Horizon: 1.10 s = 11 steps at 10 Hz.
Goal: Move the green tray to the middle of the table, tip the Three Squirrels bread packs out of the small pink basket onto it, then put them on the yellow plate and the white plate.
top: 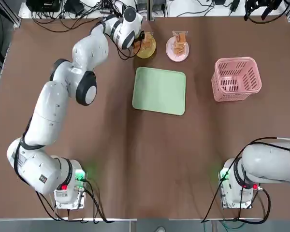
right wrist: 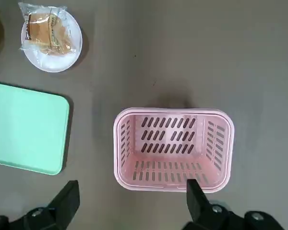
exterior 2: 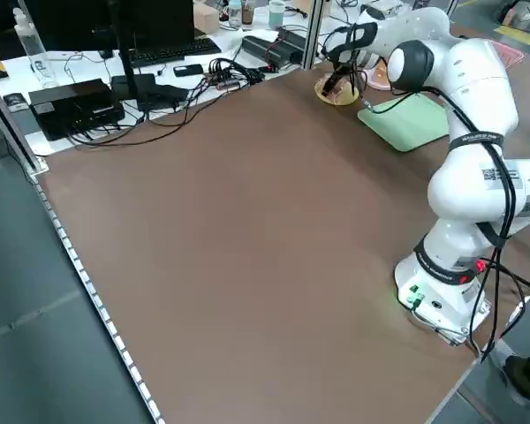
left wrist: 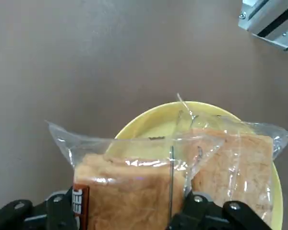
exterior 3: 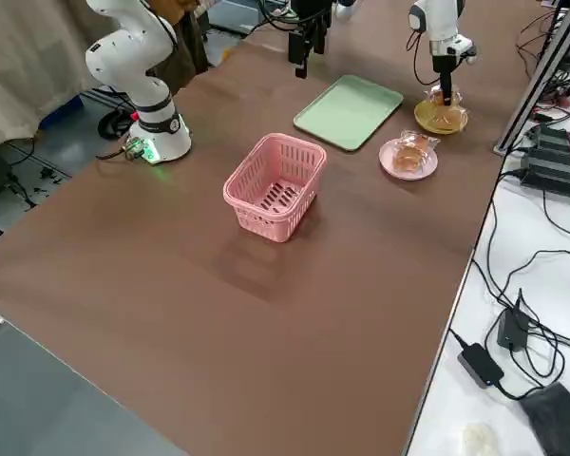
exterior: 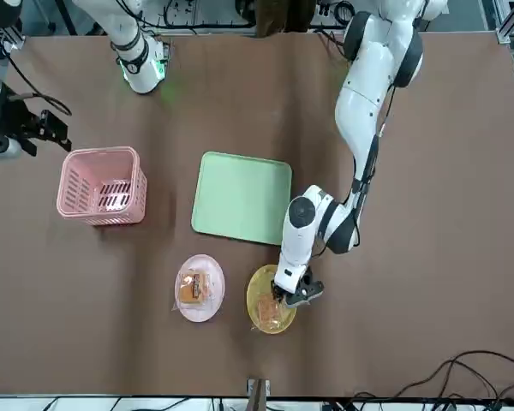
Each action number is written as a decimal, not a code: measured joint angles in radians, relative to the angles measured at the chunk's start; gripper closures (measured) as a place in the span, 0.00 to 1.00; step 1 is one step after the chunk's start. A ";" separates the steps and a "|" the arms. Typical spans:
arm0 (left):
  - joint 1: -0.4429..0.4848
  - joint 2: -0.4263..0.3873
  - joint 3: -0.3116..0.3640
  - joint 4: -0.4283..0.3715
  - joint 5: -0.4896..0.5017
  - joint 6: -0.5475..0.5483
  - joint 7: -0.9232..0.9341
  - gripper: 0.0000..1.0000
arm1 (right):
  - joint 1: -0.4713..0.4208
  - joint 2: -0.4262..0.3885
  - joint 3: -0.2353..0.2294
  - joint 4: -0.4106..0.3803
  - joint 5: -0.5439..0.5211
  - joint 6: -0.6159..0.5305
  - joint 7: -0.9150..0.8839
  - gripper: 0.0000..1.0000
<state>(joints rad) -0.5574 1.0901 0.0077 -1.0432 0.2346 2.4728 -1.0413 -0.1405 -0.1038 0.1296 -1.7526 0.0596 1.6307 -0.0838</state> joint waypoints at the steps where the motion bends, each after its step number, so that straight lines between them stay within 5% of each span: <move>1: -0.002 0.000 0.000 0.000 0.000 0.004 0.000 0.24 | 0.000 -0.001 0.000 0.000 0.000 0.000 0.000 0.01; 11: -0.001 -0.005 -0.001 0.021 -0.024 0.021 -0.004 0.24 | 0.000 -0.002 0.000 0.009 0.003 0.005 -0.001 0.01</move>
<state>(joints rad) -0.5589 1.0855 0.0072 -1.0221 0.2103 2.4937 -1.0454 -0.1403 -0.1060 0.1295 -1.7431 0.0626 1.6353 -0.0850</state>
